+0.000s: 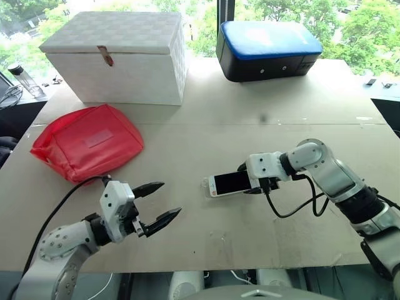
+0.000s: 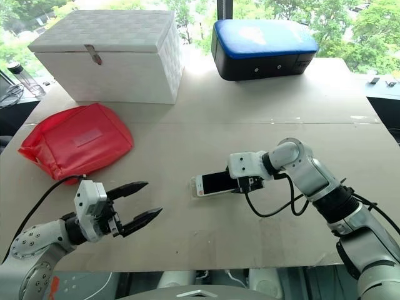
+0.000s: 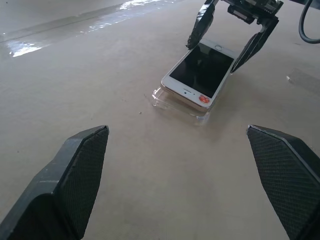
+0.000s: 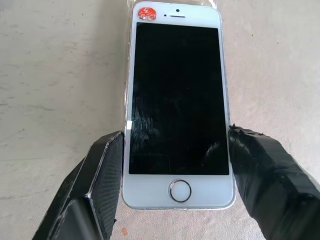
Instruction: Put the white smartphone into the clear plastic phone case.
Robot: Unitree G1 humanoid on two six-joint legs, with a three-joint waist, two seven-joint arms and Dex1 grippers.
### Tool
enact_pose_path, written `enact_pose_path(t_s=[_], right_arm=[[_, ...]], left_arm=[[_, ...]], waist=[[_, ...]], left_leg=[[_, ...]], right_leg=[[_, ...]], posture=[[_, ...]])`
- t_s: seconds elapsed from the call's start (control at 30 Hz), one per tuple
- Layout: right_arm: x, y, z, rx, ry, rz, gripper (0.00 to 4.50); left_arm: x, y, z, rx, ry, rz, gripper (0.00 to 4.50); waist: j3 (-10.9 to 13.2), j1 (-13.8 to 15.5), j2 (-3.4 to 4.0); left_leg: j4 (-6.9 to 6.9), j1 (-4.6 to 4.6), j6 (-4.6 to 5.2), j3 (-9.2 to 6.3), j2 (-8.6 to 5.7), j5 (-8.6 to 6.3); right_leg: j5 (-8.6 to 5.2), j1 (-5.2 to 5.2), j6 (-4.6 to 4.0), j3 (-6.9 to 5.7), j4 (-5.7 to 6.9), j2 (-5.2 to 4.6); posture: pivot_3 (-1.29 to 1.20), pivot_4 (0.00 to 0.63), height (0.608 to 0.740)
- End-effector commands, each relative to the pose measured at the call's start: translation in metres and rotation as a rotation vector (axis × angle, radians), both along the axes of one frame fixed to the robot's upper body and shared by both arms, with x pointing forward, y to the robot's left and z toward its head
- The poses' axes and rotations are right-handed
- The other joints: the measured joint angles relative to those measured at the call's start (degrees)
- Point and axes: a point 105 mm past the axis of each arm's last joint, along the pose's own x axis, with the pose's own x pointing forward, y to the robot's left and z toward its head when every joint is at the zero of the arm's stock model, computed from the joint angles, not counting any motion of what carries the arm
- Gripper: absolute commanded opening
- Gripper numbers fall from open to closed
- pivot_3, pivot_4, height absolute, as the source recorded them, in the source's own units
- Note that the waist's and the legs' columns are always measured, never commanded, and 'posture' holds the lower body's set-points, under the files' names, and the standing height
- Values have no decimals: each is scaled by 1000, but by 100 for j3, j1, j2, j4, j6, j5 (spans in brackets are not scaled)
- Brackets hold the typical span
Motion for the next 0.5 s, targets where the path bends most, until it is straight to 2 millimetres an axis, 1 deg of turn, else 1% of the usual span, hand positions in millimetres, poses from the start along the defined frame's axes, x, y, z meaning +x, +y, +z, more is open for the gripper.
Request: enact_pose_path(t_s=[0.03, 0.07, 0.13, 0.2, 0.27, 0.33, 0.37, 0.43, 0.47, 0.5], right_arm=[[-2, -1, 5, 8, -4, 15, 2752], [-4, 0, 8, 24, 23, 16, 2752], [-4, 2, 17, 44, 31, 20, 3822], [-2, 2, 21, 40, 14, 20, 4486], [2, 0, 26, 43, -1, 2, 4486], [2, -3, 34, 56, 11, -9, 4486], [2, -5, 39, 67, 18, -13, 4486], [-4, -2, 56, 153, 85, -23, 4486], [-7, 1, 64, 202, 124, -22, 4104], [-12, 4, 69, 240, 167, -17, 3970]], left_arm=[[-1, 0, 3, 0, -24, -7, 4500], [-1, 0, 3, -1, -23, -7, 4500], [-1, 0, 3, -4, -19, -9, 4500], [-1, 0, 2, -6, -17, -9, 4500], [-1, 0, 2, -7, -17, -9, 4500], [-2, 0, 1, -8, -17, -8, 4500], [-2, 1, 1, -8, -17, -7, 4500], [-2, 2, 1, -9, -18, -3, 4500], [-2, 2, 0, -10, -18, -2, 4500], [-2, 1, 0, -11, -18, -2, 4500]], waist=[[0, 0, 0], [0, 0, 0], [0, 1, 0], [3, 2, 3], [4, 2, 3], [4, 3, 4], [5, 3, 3], [6, 11, 3], [7, 14, 3], [14, 13, 3]], left_leg=[[0, 0, 0, 0, 0, 0], [0, 0, 0, 0, 0, 0], [0, -1, 0, 0, 0, 0], [0, -1, 0, 0, 0, 0], [0, -1, 0, 0, 0, 0], [0, -1, 0, 0, 0, 0], [0, -1, 0, 0, 0, 0], [0, -2, 0, -1, 0, 0], [0, -2, 0, -1, -1, 0], [0, -2, 0, -1, -1, 0]], right_leg=[[0, 0, 0, 0, 0, 0], [0, 0, 0, 0, 0, 0], [0, 0, 0, 0, 0, -1], [0, 0, 0, 0, 0, -2], [0, 0, 0, -1, 0, -3], [0, -1, 0, -1, 0, -3], [0, -1, 0, -1, 0, -3], [0, -1, 0, -1, 0, -4], [0, -1, 0, -1, 0, -4], [0, -1, -1, -2, 0, -5]], posture=[[0, 150, 734], [0, 150, 734], [0, 150, 734], [0, 150, 734], [0, 150, 734], [0, 150, 734], [0, 150, 734], [0, 150, 734], [0, 150, 734], [0, 150, 734]])
